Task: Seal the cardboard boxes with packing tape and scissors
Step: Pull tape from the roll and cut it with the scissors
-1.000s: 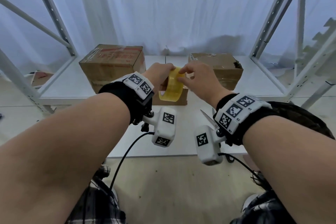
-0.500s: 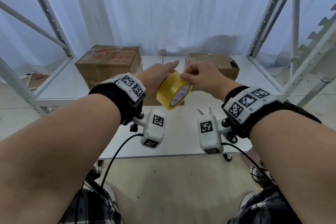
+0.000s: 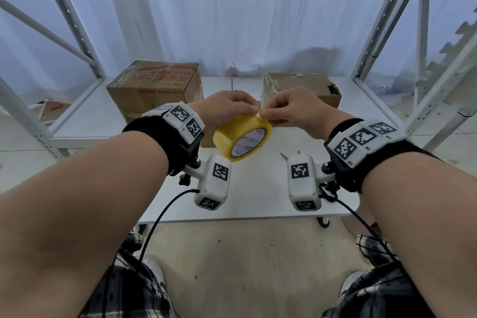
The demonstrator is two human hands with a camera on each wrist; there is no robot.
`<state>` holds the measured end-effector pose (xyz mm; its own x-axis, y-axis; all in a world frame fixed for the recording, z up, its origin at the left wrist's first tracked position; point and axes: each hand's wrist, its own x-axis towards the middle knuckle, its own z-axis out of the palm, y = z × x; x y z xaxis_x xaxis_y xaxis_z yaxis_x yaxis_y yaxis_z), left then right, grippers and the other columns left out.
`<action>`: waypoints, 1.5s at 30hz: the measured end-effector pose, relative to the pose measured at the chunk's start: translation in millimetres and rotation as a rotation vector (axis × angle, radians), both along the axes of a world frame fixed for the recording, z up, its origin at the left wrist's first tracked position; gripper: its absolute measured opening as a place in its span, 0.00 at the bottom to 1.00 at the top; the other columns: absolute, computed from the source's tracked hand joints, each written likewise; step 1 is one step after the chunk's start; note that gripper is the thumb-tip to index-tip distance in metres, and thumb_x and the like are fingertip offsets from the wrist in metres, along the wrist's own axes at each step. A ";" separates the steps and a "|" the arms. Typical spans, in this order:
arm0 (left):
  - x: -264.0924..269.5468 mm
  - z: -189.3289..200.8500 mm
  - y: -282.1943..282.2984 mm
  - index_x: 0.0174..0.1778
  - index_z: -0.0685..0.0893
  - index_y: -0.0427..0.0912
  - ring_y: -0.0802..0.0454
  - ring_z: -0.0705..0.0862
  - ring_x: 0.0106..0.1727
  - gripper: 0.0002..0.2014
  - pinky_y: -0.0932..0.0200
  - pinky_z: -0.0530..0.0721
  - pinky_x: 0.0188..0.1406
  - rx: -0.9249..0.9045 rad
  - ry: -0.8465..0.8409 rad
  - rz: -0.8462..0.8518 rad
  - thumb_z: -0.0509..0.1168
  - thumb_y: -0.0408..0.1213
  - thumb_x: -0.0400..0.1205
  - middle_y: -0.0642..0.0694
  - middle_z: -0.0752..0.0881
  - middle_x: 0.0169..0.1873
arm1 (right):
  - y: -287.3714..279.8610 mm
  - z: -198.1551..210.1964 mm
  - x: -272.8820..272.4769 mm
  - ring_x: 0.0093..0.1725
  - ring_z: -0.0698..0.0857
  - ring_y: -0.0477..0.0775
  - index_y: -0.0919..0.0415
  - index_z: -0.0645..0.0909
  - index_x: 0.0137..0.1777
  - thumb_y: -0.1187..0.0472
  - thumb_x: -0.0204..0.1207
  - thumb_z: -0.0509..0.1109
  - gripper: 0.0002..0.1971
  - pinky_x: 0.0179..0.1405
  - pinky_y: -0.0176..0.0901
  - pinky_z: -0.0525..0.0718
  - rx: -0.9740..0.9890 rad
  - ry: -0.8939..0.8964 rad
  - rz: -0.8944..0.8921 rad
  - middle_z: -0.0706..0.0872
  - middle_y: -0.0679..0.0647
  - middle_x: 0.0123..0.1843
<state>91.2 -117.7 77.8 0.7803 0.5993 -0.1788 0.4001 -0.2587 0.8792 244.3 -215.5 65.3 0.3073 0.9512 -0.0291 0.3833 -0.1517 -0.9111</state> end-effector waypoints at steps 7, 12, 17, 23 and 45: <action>-1.2 -4.7 2.3 0.53 0.82 0.47 0.50 0.84 0.42 0.06 0.62 0.82 0.34 0.026 -0.053 -0.040 0.66 0.43 0.83 0.47 0.85 0.46 | -1.0 -0.4 -1.9 0.39 0.85 0.51 0.63 0.81 0.41 0.65 0.77 0.73 0.05 0.50 0.48 0.89 0.016 -0.006 -0.010 0.85 0.56 0.37; 1.4 -1.0 10.5 0.51 0.82 0.45 0.49 0.82 0.42 0.05 0.61 0.80 0.38 0.152 -0.063 -0.075 0.66 0.42 0.84 0.40 0.85 0.47 | 1.8 1.2 -10.1 0.29 0.82 0.45 0.62 0.78 0.40 0.66 0.79 0.70 0.07 0.39 0.40 0.86 0.046 -0.033 -0.046 0.82 0.55 0.33; 7.4 3.4 21.8 0.48 0.82 0.46 0.59 0.77 0.37 0.04 0.72 0.74 0.34 0.425 -0.119 -0.005 0.66 0.42 0.83 0.51 0.80 0.41 | 12.5 4.7 -10.6 0.36 0.78 0.52 0.61 0.82 0.42 0.60 0.72 0.78 0.07 0.40 0.46 0.82 0.130 -0.148 -0.115 0.81 0.57 0.38; 11.4 0.3 27.9 0.47 0.80 0.48 0.58 0.77 0.37 0.02 0.64 0.75 0.37 0.484 -0.170 0.037 0.66 0.41 0.83 0.51 0.80 0.42 | 30.3 9.0 -10.9 0.37 0.83 0.50 0.61 0.82 0.40 0.64 0.74 0.74 0.04 0.43 0.44 0.82 0.254 -0.439 -0.180 0.84 0.51 0.35; 14.6 -10.4 25.8 0.70 0.75 0.48 0.48 0.80 0.52 0.22 0.57 0.77 0.49 0.454 0.081 0.122 0.66 0.50 0.82 0.44 0.81 0.57 | 30.4 10.8 -14.6 0.37 0.77 0.50 0.65 0.78 0.47 0.66 0.80 0.66 0.03 0.41 0.43 0.77 0.283 -0.585 -0.147 0.78 0.50 0.36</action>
<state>105.7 -91.9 67.5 0.6940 0.7170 0.0649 0.5140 -0.5567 0.6526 229.7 -185.1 76.1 0.3233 0.8445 0.4269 0.8203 -0.0252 -0.5714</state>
